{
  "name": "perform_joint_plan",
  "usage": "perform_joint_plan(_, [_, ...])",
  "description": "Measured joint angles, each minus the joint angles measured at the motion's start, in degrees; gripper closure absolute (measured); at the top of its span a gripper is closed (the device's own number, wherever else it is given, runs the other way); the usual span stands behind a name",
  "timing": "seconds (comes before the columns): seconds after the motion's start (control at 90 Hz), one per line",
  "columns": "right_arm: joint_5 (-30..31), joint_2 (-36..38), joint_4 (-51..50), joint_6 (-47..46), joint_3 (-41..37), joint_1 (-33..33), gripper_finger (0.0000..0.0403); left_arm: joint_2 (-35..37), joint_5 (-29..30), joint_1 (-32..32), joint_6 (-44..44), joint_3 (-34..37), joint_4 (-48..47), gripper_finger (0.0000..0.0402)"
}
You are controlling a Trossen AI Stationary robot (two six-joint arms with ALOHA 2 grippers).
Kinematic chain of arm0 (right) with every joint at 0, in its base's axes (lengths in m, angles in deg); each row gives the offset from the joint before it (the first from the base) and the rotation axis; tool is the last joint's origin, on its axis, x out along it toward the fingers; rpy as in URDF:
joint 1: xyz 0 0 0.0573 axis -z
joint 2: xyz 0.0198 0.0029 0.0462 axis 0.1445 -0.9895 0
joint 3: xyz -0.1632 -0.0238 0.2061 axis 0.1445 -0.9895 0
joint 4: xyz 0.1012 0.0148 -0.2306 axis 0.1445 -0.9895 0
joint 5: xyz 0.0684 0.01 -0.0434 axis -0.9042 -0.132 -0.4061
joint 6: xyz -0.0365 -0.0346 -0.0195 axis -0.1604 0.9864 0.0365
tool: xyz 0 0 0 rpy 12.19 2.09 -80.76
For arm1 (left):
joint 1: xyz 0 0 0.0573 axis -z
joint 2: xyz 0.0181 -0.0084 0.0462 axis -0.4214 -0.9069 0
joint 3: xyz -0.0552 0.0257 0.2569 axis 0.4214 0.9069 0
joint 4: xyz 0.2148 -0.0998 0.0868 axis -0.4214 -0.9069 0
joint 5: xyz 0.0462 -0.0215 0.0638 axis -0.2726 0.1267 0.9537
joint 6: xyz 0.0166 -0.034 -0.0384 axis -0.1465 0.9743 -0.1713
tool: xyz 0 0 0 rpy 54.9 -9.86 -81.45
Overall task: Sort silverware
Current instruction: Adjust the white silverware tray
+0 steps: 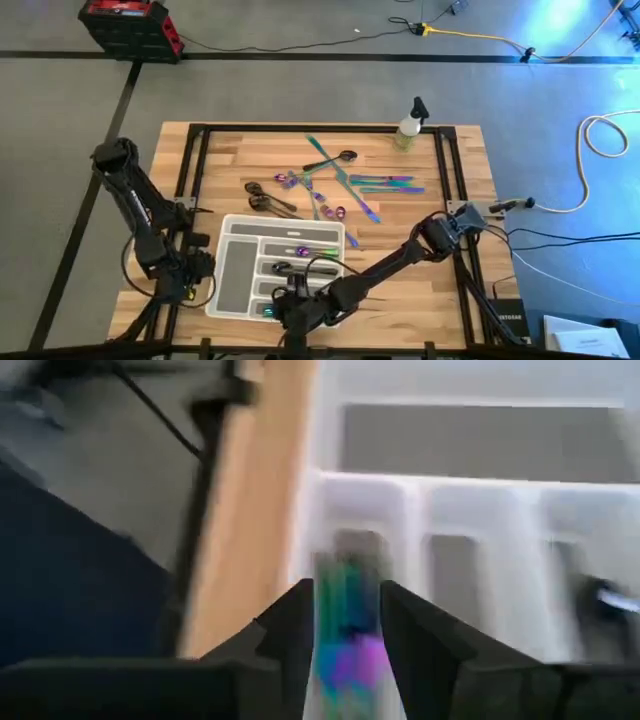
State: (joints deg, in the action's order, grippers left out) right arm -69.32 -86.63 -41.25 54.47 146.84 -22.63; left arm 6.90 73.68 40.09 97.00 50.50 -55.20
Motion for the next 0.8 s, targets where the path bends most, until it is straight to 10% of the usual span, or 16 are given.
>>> perform_joint_plan(0.311, [25.88, 0.47, -55.08, -26.29, 16.81, -2.71, 0.0302, -0.02, 0.3, -5.77, -7.3, 0.0, 0.05, 0.0297])
perform_joint_plan(0.8, [13.2, 2.14, -62.74, -45.36, 1.21, 0.3, 0.0344, -0.2, -0.27, -8.47, -14.36, 0.07, 7.18, 0.0297])
